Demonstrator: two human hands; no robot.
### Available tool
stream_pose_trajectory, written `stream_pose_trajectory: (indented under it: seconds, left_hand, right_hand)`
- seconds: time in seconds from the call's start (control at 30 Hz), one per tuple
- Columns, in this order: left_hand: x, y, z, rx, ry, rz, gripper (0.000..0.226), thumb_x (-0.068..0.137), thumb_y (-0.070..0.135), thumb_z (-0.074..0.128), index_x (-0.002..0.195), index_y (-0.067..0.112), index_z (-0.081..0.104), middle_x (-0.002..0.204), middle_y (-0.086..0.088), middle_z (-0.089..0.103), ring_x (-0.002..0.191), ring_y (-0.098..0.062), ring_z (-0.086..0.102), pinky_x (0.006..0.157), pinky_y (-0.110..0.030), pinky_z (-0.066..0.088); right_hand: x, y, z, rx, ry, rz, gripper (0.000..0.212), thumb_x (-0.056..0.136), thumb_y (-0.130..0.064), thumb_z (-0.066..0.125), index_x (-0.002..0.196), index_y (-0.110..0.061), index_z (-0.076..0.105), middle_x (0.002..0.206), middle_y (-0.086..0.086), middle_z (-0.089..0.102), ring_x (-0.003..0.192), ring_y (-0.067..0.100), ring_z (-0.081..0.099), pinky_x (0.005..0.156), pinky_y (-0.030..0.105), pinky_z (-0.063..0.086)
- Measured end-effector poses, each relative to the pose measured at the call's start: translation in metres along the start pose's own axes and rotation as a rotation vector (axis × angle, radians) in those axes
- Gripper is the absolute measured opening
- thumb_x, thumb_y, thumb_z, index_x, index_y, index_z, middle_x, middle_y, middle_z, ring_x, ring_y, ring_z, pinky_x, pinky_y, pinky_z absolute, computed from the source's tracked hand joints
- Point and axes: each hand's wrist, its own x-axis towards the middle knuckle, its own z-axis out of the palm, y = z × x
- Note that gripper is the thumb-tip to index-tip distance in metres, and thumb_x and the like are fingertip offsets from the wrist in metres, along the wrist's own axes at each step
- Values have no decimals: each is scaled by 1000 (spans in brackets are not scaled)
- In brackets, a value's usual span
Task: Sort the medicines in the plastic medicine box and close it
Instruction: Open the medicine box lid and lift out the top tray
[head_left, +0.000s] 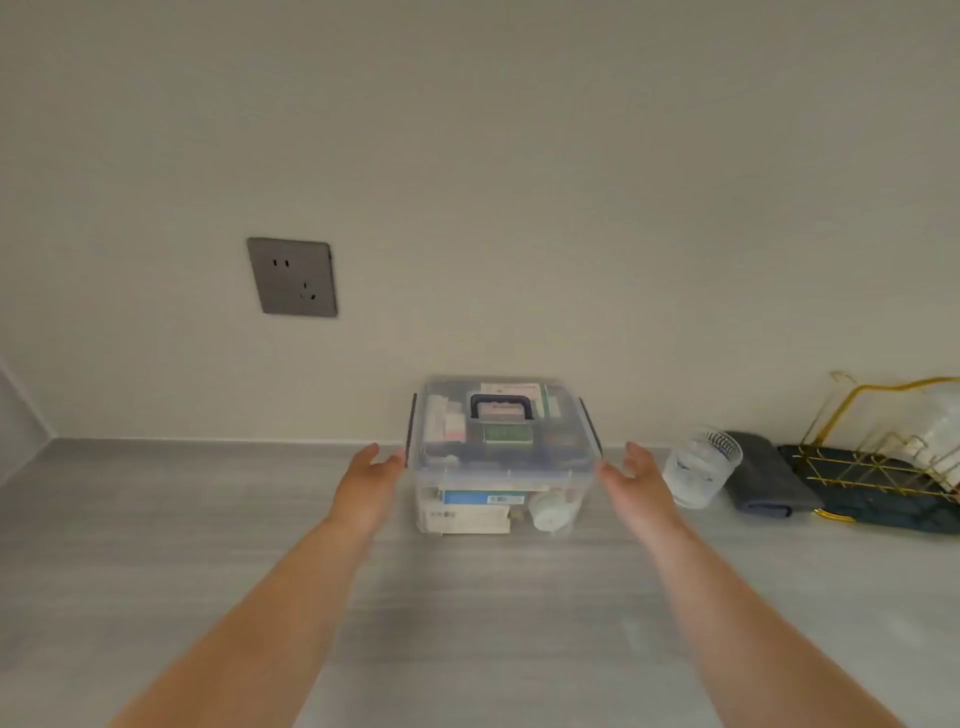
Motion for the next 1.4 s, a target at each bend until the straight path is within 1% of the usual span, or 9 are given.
stream_pose_trajectory:
  seconds: [0.1,0.2,0.33,0.5,0.67,0.97,1.17,1.23,1.4]
  left_hand:
    - [21,1,9,-36,-33,-24,50,94,29,43,138,10,29,133,-17,48,116,-31,49,99,-39,37]
    - [31,0,21,-11,-27,-42,45,94,29,41,132,5,37,129,-20,51,108,-32,52,89,-35,41]
    - [35,3,28,94,14,-68,48,93,35,42,128,2,40,129,-20,51,116,-35,48,100,-41,40]
    - [11,-9,15,125,-15,-49,43,94,32,40,115,-4,50,100,-21,58,81,-30,54,65,-31,42]
    - [-42,-33,-13,133,-16,-55,32,92,33,45,96,1,52,74,-8,56,61,-19,52,50,-27,41]
    - [-130,-68,-46,241,-31,-17,33,94,34,39,79,7,51,63,-7,56,57,-20,52,49,-27,41]
    - [-169,-83,-62,313,4,-15,34,95,34,35,72,14,49,66,-6,57,58,-19,53,46,-25,40]
    - [-174,-86,-63,312,25,-7,36,95,35,33,71,15,50,66,-6,56,59,-19,52,47,-26,39]
    - [-176,-85,-68,237,-44,-22,41,97,31,28,71,12,53,59,-6,57,52,-18,52,45,-24,42]
  right_hand:
    - [23,-2,2,54,-45,59,55,90,-22,47,138,-9,24,141,14,40,125,31,42,106,40,34]
    - [40,-7,8,68,-116,87,44,90,-23,44,131,-7,38,127,14,50,107,29,51,82,34,48]
    - [51,-7,16,-5,-97,87,42,91,-25,42,120,4,49,123,25,55,103,36,54,77,35,43]
    - [26,0,12,19,-114,87,30,91,-29,42,89,-4,59,82,14,59,62,20,51,50,24,33]
    - [-32,29,-7,42,-165,126,25,89,-33,48,75,-13,55,71,5,57,61,16,53,48,25,37]
    - [-118,53,-30,-155,-76,-55,48,93,-22,41,46,-12,34,45,4,39,43,17,39,33,15,32]
    - [-148,72,-34,-458,-70,-149,44,95,-16,34,52,-12,44,72,25,61,73,34,59,61,30,30]
    - [-154,75,-35,-439,-31,-150,41,94,-14,35,55,-10,46,80,29,62,71,31,52,62,29,28]
    - [-154,83,-35,35,-93,125,42,93,-10,36,51,-12,44,46,8,48,41,21,47,36,17,41]
